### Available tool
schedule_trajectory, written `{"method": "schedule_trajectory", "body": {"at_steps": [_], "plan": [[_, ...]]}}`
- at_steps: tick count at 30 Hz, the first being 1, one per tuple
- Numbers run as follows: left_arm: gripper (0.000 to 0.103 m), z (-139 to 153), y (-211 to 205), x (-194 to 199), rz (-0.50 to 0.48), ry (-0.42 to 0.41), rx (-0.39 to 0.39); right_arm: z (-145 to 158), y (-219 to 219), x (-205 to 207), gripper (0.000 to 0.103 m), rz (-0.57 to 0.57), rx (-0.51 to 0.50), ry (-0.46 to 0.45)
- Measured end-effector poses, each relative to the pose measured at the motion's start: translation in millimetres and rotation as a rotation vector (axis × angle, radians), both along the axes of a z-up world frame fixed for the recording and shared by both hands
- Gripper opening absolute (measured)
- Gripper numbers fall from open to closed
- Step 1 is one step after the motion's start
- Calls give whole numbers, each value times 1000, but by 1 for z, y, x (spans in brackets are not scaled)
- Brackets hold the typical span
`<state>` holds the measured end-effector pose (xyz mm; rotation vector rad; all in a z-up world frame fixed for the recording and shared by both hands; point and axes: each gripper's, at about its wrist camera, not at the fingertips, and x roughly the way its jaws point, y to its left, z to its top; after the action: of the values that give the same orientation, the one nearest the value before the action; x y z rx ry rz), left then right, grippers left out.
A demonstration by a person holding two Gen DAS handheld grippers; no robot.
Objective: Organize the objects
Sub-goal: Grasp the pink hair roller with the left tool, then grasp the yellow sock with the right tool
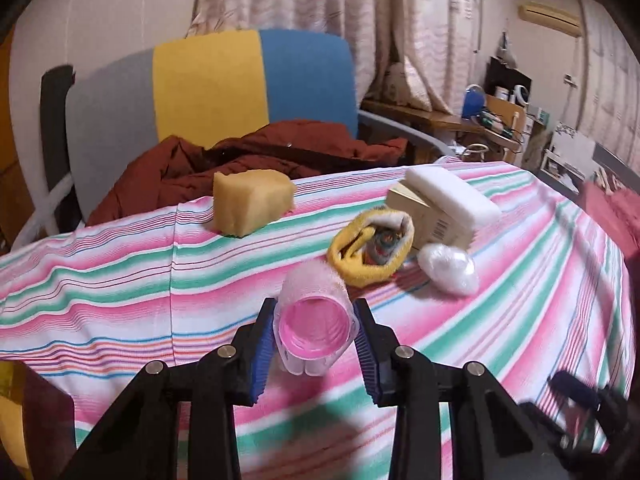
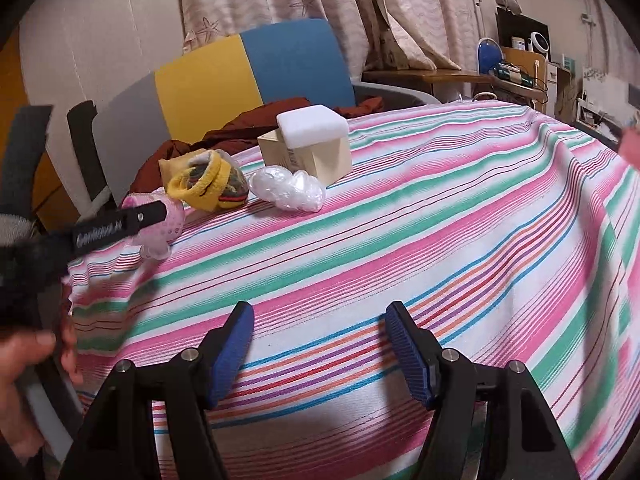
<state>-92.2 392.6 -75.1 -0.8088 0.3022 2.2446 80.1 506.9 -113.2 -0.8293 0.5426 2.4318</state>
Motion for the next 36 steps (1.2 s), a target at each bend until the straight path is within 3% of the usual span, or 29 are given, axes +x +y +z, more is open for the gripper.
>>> {"method": "schedule_trajectory", "body": {"at_steps": [7, 15, 19, 22, 27, 31, 32, 36], "plan": [[37, 0, -18, 21, -24, 7, 10, 0, 0, 2, 69, 0, -2, 5], [36, -9, -51, 33, 19, -66, 40, 11, -3, -4, 70, 66, -41, 26], [36, -15, -61, 29, 58, -119, 57, 40, -12, -31, 76, 188, -55, 102], [36, -18, -64, 27, 77, -139, 58, 56, -17, -66, 78, 258, -44, 107], [36, -22, -68, 27, 95, -153, 55, 46, -21, -113, 77, 277, 1, 10], [36, -27, -67, 24, 96, -176, 44, 21, -14, -121, 64, 228, 13, -71], [36, -28, -66, 23, 96, -184, 41, 17, -8, -118, 56, 216, -6, -73], [36, -30, -67, 21, 95, -195, 46, 13, 6, -106, 46, 178, -70, -20]]}}
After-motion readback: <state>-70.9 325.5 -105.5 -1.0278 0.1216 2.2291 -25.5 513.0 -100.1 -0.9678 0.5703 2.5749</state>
